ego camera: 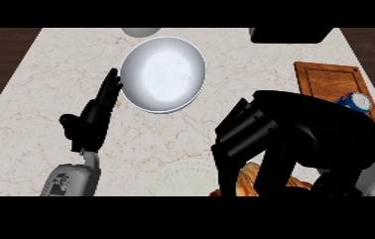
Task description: Pick the croissant from the placemat and place it in the bowl
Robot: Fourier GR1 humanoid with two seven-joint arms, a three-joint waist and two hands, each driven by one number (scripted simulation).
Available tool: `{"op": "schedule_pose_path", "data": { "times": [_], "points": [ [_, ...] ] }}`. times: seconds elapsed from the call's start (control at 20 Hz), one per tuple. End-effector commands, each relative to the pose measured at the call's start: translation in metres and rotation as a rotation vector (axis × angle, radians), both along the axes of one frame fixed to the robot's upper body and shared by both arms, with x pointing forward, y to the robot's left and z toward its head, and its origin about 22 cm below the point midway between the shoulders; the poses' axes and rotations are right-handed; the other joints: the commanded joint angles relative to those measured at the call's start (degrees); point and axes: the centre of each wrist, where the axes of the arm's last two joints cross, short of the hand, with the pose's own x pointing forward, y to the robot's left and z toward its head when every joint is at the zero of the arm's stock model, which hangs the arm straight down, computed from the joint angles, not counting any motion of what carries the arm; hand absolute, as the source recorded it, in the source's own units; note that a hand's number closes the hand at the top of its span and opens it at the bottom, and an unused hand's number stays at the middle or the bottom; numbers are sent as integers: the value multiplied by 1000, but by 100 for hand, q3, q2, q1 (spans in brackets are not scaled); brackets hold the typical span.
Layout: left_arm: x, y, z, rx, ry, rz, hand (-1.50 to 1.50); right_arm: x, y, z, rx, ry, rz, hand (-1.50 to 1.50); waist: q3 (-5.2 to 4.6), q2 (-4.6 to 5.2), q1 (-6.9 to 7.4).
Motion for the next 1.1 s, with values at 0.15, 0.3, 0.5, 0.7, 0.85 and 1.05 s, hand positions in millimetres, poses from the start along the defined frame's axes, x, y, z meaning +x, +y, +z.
{"op": "schedule_pose_path", "data": {
  "times": [0.15, 0.3, 0.5, 0.7, 0.85, 1.05],
  "points": [
    [-7, 0, -5, 6, -2, -12, 0, 34, 47, 21, -47, 38, -87, 150, 0, 17, 64],
    [-3, -5, -6, 1, -5, -32, 0, 35, 68, 23, -62, -81, -160, 150, 1, 29, 77],
    [0, 7, -5, -8, 9, -30, 0, 54, 72, 31, -115, -205, -235, 150, 0, 38, 99],
    [-9, -3, -2, -9, 0, -25, 0, 71, 102, 0, -122, -303, -297, 150, 1, 50, 172],
    [-3, 0, 7, 10, -3, -20, 0, 82, 115, -27, -143, -313, -334, 150, 3, 33, 103],
    [-1, 8, 6, 0, -20, -37, 0, 120, 120, -58, -164, -309, -392, 150, 0, 82, 227]
  ]
}}
